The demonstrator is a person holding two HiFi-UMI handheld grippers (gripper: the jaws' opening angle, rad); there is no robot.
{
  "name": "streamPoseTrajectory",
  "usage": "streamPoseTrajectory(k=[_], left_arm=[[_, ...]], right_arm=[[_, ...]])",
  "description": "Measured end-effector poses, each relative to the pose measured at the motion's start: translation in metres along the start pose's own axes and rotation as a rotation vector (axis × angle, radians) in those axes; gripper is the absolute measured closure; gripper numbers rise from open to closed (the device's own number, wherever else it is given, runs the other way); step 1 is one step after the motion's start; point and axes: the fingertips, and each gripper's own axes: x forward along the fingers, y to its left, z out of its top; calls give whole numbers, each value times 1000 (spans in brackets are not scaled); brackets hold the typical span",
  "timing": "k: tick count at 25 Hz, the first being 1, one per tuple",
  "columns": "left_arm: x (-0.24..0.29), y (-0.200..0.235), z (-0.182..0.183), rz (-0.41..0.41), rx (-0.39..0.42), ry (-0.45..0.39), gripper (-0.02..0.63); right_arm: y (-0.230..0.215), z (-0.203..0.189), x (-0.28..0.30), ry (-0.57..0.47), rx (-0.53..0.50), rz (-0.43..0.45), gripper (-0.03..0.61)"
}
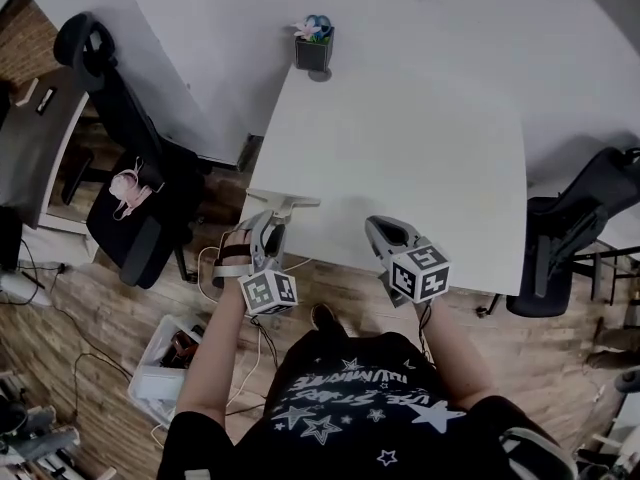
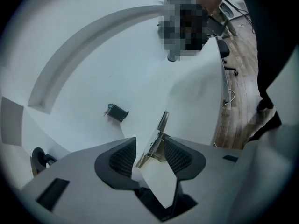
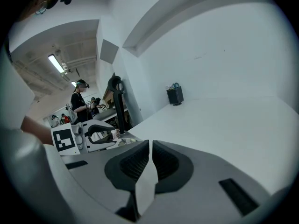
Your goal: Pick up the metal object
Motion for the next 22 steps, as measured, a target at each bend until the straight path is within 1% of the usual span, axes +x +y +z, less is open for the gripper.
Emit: streamPoseTrajectory(k=[6,14,19,21,22], left_arm=[[19,-6,-7,-30,106,0,416],[33,-8,-6,-36,184,0,419],[37,-8,-10,-15,207,28,461],[38,-7,-11,6,220,34,508],[39,-6,-10,20,231,33,521]], right_arm=[[-7,-3,1,0,19,-30,523],[-18,-6,-4,5,39,-55,523],[-23,-5,-6,1,47,-62,523],[-25,-6,-7,1,50,-64,523],[-26,-5,-7,0,51,-64,523]])
